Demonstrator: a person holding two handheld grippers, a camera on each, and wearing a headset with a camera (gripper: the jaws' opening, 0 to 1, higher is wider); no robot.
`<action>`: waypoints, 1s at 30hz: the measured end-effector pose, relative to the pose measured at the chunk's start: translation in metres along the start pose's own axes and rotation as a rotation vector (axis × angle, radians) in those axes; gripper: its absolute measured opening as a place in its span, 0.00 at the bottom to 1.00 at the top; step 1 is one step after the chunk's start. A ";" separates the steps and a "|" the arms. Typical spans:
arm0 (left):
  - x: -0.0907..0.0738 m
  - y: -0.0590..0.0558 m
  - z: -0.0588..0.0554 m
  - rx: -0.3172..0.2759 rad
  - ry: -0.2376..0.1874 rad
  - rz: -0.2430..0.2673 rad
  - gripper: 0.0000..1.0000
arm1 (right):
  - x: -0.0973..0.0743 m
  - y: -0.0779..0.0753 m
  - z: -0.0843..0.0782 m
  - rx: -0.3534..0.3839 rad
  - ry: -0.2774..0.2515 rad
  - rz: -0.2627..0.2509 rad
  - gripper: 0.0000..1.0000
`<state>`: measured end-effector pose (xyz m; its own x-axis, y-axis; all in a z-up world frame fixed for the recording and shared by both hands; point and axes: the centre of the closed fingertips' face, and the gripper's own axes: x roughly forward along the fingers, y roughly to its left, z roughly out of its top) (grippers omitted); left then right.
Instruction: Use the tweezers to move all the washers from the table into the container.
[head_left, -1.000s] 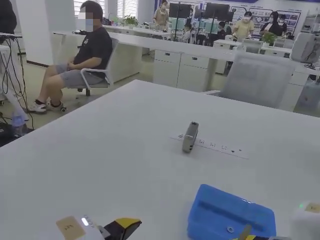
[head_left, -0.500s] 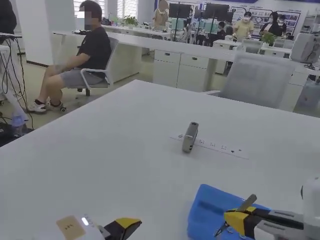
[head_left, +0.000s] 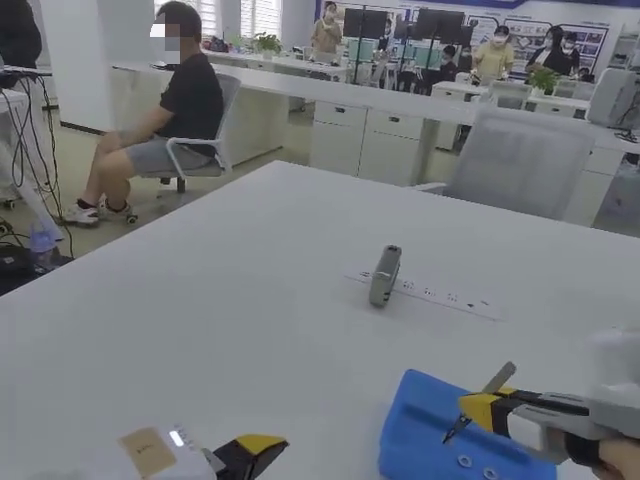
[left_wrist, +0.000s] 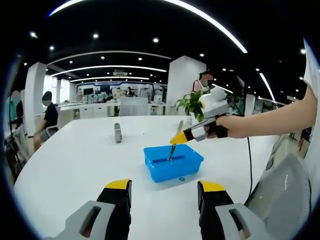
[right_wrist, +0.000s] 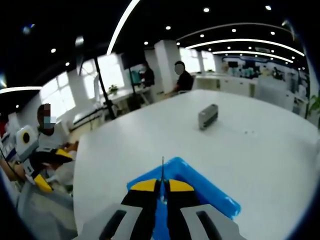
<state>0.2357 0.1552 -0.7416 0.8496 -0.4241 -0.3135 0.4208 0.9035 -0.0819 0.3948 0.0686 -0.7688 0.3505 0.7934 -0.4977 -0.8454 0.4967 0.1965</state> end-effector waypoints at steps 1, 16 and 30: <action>0.000 0.000 0.000 -0.002 0.000 0.002 0.52 | 0.002 -0.004 -0.003 0.012 0.015 -0.004 0.03; -0.001 0.000 0.000 -0.005 -0.001 0.002 0.52 | 0.028 -0.032 -0.022 0.102 0.059 -0.039 0.03; -0.001 0.001 0.000 -0.010 -0.002 0.006 0.52 | 0.026 -0.022 -0.021 0.082 0.054 -0.035 0.03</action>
<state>0.2356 0.1569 -0.7415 0.8526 -0.4188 -0.3124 0.4126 0.9065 -0.0892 0.4140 0.0715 -0.8036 0.3547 0.7561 -0.5501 -0.7966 0.5524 0.2456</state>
